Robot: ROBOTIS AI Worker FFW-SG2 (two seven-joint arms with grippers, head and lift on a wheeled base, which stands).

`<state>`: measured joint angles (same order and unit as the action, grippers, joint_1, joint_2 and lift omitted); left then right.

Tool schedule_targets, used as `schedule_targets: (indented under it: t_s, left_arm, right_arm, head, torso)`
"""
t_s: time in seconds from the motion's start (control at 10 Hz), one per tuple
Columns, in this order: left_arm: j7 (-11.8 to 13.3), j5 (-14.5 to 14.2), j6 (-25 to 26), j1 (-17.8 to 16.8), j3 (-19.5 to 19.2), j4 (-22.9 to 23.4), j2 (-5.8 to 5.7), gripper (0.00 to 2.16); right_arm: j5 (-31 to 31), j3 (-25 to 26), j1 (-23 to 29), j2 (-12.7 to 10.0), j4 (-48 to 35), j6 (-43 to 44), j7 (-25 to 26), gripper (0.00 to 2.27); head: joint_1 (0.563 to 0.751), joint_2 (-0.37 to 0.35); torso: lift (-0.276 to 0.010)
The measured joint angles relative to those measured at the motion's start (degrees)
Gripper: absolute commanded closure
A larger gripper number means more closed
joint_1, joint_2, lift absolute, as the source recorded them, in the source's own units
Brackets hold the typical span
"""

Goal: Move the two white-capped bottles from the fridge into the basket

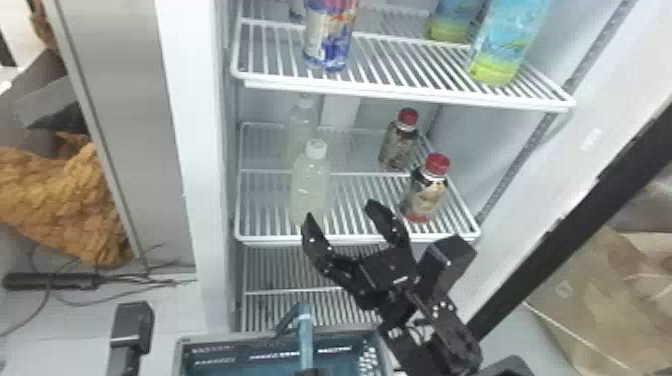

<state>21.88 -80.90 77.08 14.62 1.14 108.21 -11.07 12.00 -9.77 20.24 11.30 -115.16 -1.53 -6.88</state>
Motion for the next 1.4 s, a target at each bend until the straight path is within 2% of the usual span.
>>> schedule_targets:
  t_s: [0.7, 1.2, 1.4]
  left_arm:
    - [0.0, 0.0, 0.1, -0.3, 0.2, 0.0, 0.0, 1.15]
    - [0.0, 0.0, 0.1, -0.3, 0.2, 0.0, -0.18, 1.15]
    - [0.0, 0.0, 0.1, -0.3, 0.2, 0.0, -0.2, 1.15]
  right_arm:
    - [-1.8, 0.4, -9.0, -0.3, 5.7, -4.5, -4.8, 0.08]
    - [-2.0, -0.7, -15.0, -0.5, 12.0, -4.9, -8.8, 0.1]
    - [-2.2, -1.6, -16.5, -0.5, 13.5, -4.9, -8.9, 0.12]
  head:
    - [0.695, -0.216]
    - [0.695, -0.186]
    - [0.695, -0.175]
  torso:
    - [-0.26]
    - [-0.26]
    - [-0.26]
